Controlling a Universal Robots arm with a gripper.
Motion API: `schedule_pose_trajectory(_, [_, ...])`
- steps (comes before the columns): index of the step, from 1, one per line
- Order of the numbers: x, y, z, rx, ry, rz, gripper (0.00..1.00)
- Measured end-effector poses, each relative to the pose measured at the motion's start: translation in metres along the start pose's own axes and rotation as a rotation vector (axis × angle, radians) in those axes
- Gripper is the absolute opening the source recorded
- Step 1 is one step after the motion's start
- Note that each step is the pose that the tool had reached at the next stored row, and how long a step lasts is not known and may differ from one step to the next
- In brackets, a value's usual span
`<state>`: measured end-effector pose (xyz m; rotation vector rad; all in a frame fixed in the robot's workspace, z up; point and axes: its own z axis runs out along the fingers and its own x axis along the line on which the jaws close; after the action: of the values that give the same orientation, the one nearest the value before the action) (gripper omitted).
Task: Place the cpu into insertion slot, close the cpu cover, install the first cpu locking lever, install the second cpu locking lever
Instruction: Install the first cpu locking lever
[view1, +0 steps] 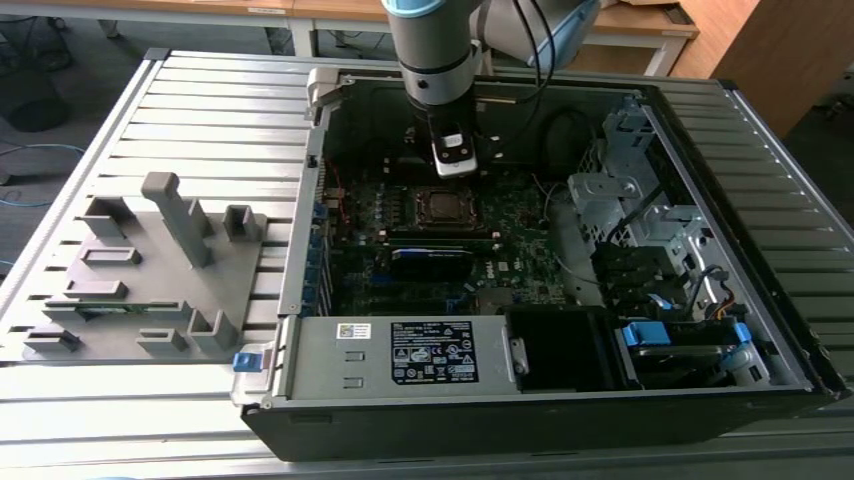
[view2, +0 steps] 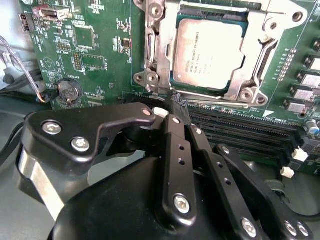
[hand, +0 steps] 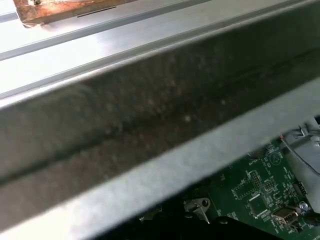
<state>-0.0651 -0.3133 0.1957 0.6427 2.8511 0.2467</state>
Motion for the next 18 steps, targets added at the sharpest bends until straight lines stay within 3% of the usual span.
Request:
schedule_pose_trajectory(8, [0.0001, 0.0006, -0.0003, -0.0001, 0.0001, 0.000, 0.11])
schedule_pose_trajectory(13, [0.0028, 0.0060, 0.0004, -0.0003, 0.0001, 0.000, 0.11])
schedule_pose_trajectory(18, [0.0029, 0.0062, 0.0004, -0.0001, 0.0002, 0.000, 0.11])
